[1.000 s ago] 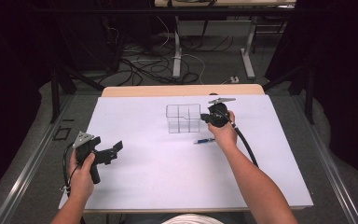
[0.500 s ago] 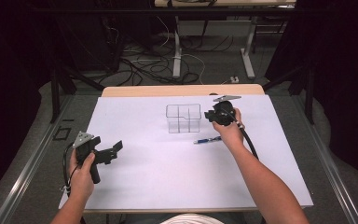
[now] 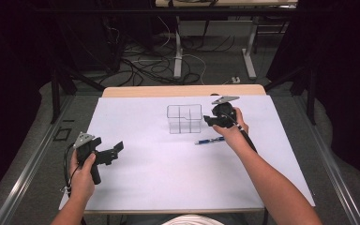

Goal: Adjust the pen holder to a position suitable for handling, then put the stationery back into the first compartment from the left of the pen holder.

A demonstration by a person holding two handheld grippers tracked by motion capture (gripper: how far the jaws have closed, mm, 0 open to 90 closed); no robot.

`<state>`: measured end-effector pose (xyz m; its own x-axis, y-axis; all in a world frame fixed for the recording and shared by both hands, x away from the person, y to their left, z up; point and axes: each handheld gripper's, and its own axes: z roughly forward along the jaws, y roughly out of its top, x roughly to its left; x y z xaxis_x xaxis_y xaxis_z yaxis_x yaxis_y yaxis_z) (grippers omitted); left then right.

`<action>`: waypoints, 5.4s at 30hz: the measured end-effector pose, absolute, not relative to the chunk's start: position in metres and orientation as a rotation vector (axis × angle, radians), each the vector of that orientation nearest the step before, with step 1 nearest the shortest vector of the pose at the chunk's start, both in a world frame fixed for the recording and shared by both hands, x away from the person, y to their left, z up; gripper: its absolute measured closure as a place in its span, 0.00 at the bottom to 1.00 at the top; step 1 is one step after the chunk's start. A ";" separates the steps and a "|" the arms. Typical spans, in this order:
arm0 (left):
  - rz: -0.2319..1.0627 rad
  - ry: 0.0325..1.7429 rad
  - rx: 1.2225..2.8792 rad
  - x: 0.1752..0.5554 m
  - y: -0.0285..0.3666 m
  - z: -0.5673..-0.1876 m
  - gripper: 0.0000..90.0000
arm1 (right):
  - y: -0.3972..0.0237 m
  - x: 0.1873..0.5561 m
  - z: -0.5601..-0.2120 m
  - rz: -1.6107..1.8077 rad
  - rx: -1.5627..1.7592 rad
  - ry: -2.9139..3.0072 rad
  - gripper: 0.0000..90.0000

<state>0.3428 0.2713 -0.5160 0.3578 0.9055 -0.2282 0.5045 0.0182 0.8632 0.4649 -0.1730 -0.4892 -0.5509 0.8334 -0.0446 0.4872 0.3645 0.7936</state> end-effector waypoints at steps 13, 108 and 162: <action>0.512 1.280 1.634 0.342 0.271 -0.515 0.00 | -0.170 0.450 -0.479 1.018 1.066 2.208 0.30; 0.521 1.269 1.655 0.339 0.269 -0.515 0.00 | -0.141 0.432 -0.509 0.349 0.178 2.625 0.64; 0.522 1.271 1.656 0.339 0.270 -0.515 0.00 | -0.129 0.439 -0.539 0.199 -0.203 2.658 0.88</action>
